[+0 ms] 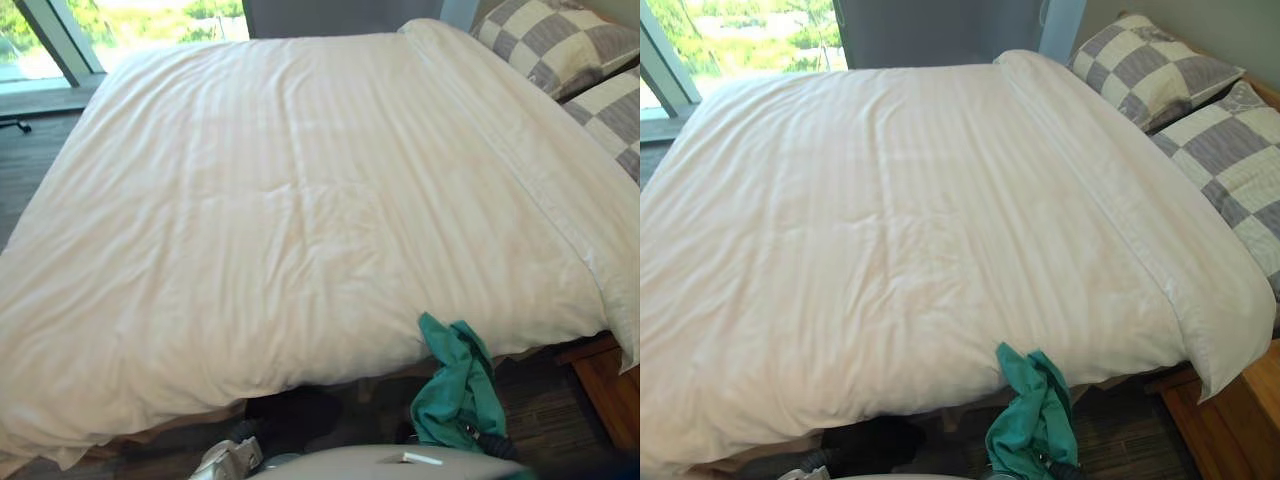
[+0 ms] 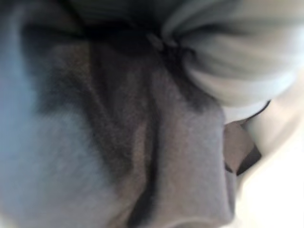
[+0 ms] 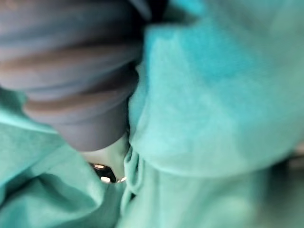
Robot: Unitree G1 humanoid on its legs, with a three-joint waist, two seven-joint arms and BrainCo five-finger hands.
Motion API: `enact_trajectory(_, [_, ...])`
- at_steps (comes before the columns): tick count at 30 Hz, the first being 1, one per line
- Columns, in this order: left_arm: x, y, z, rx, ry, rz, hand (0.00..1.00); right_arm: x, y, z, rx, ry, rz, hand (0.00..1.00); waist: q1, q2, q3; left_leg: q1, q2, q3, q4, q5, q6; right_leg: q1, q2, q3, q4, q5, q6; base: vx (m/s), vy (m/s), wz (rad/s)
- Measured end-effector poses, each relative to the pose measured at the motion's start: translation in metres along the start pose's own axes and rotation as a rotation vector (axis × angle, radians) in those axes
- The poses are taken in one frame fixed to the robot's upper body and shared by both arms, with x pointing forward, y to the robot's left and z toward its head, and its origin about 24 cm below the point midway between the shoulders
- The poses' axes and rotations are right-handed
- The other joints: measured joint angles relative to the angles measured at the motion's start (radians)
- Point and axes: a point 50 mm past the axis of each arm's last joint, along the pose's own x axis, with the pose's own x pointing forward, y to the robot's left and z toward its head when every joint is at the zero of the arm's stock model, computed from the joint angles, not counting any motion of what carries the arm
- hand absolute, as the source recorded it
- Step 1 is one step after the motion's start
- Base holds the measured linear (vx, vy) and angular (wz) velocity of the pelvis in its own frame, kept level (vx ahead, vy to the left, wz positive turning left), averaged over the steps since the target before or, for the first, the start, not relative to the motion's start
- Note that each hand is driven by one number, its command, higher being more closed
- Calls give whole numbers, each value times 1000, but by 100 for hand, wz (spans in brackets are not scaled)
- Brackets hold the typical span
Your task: Tidy the bed and pick cloth on bed and put in laundry
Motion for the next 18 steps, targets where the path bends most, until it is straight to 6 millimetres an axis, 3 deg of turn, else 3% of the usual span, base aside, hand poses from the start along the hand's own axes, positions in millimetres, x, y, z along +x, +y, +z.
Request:
enact_trajectory(6, [-1,3,-10,-78,11,11,100,-4,-12,-10,-78,36,-12,100,1,7,-23,28,-1,-10,-5,-1,1,31,-3,-7,-3,-5,1,-87,-34,3])
enact_trajectory(11, [-1,2,-11,-85,-10,3,100,-6,-12,-8,-199,-6,53,100,-8,-1,-39,-23,-27,-115,-6,-6,7,25,-38,-82,42,-47,16,-79,-16,56])
enact_trajectory(13, [-2,4,-12,-65,-21,-8,100,-6,-9,-6,-269,-26,89,100,-15,-8,-50,-57,-47,-183,-6,-2,14,-11,-54,-79,131,-115,21,29,-23,94])
enact_trajectory(14, [-3,5,-11,-32,-24,-17,100,-7,-6,-6,-304,-37,108,100,-26,-14,-51,-79,-66,-245,-6,5,24,-27,-57,-56,195,-177,21,65,-66,136])
enact_trajectory(15, [-3,6,-10,-5,-22,-17,100,-7,-4,-7,-324,-40,122,100,-29,-36,-55,-88,-84,-299,-6,12,34,-28,-56,-35,239,-224,16,67,-84,171])
enact_trajectory(16, [-4,6,-10,19,-18,-16,100,-7,-2,-8,-341,-35,140,100,-26,-37,-56,-99,-99,-346,-6,20,40,-25,-55,-22,262,-250,-1,79,-83,135])
enact_trajectory(18, [-3,6,-8,36,-24,-9,100,-7,1,-7,-354,-32,172,100,-19,-46,-58,-109,-109,-399,-6,45,54,7,-55,-33,261,-262,-2,114,-81,105])
